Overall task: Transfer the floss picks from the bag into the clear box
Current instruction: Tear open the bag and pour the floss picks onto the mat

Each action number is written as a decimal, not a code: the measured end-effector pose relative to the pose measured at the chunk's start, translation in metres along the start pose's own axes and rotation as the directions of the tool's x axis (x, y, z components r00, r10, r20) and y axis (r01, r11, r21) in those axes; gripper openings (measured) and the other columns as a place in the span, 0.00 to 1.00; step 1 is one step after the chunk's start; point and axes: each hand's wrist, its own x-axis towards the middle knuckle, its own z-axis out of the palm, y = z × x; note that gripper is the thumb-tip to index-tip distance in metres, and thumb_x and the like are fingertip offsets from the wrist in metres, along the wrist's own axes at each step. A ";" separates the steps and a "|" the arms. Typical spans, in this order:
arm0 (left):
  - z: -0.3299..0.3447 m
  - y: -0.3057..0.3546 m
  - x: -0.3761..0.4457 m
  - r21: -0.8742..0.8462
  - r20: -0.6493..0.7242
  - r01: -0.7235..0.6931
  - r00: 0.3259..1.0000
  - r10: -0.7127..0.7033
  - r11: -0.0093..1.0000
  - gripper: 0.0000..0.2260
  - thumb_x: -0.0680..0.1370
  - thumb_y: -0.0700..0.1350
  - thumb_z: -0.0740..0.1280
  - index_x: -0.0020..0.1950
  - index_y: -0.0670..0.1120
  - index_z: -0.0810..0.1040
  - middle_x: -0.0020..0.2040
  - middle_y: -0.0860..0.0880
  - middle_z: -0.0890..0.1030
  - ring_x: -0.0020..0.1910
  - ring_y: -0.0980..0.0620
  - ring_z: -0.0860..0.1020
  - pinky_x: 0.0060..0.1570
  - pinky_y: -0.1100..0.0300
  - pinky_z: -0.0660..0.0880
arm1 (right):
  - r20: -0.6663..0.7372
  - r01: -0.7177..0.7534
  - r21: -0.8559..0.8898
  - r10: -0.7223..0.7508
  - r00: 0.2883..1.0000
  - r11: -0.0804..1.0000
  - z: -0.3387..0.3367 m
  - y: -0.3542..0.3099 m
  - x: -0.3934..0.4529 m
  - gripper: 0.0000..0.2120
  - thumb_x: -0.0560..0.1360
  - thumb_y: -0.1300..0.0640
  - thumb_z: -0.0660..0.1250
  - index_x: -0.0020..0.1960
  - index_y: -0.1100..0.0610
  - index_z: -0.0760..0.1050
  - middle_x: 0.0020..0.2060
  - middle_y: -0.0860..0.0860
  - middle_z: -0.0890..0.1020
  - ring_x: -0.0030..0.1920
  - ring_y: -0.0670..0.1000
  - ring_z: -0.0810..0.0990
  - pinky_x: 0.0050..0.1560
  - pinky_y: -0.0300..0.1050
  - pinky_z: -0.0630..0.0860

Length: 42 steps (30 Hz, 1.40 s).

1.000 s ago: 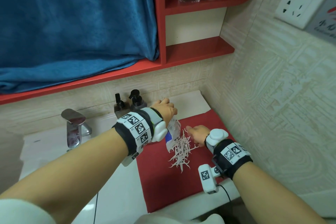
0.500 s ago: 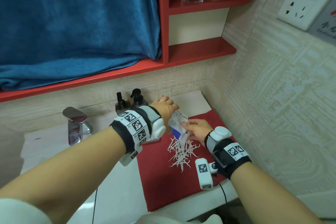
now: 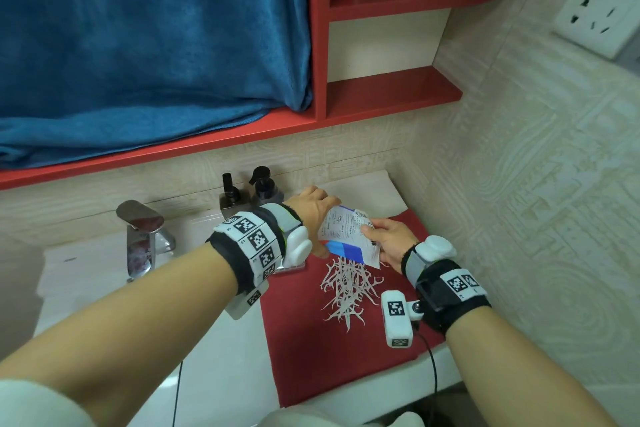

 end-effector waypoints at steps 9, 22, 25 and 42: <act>-0.001 0.006 -0.019 -0.041 -0.193 0.040 0.980 -0.047 0.998 0.37 0.71 0.63 0.67 0.74 0.49 0.59 0.70 0.47 0.66 0.69 0.46 0.63 0.66 0.47 0.65 | -0.468 0.130 -0.253 -0.239 0.851 0.959 -0.030 -0.019 -0.007 0.18 0.74 0.56 0.72 0.63 0.59 0.77 0.48 0.53 0.81 0.40 0.53 0.80 0.45 0.45 0.77; 0.004 0.024 -0.037 -0.169 -0.270 0.100 0.952 -0.143 0.981 0.21 0.76 0.52 0.65 0.66 0.45 0.70 0.61 0.45 0.77 0.58 0.44 0.76 0.55 0.54 0.74 | -0.368 0.301 -0.587 -0.579 0.728 0.752 -0.022 -0.069 -0.042 0.16 0.76 0.63 0.65 0.62 0.60 0.77 0.59 0.55 0.82 0.58 0.57 0.80 0.55 0.44 0.75; 0.004 0.026 -0.042 -0.181 -0.275 0.112 0.948 -0.159 0.977 0.19 0.75 0.50 0.65 0.64 0.44 0.72 0.59 0.45 0.78 0.57 0.44 0.77 0.54 0.54 0.75 | -0.284 0.301 -0.657 -0.598 0.750 0.691 -0.023 -0.078 -0.043 0.18 0.76 0.62 0.66 0.66 0.59 0.75 0.63 0.57 0.79 0.62 0.58 0.78 0.63 0.45 0.73; 0.004 0.006 -0.049 -0.070 -0.181 0.227 0.955 -0.236 0.971 0.36 0.64 0.58 0.75 0.68 0.51 0.66 0.62 0.49 0.73 0.61 0.46 0.72 0.57 0.50 0.72 | 0.110 0.522 -0.647 -0.608 0.786 0.556 0.034 -0.066 -0.069 0.08 0.72 0.64 0.69 0.50 0.58 0.80 0.42 0.49 0.82 0.39 0.45 0.78 0.40 0.27 0.73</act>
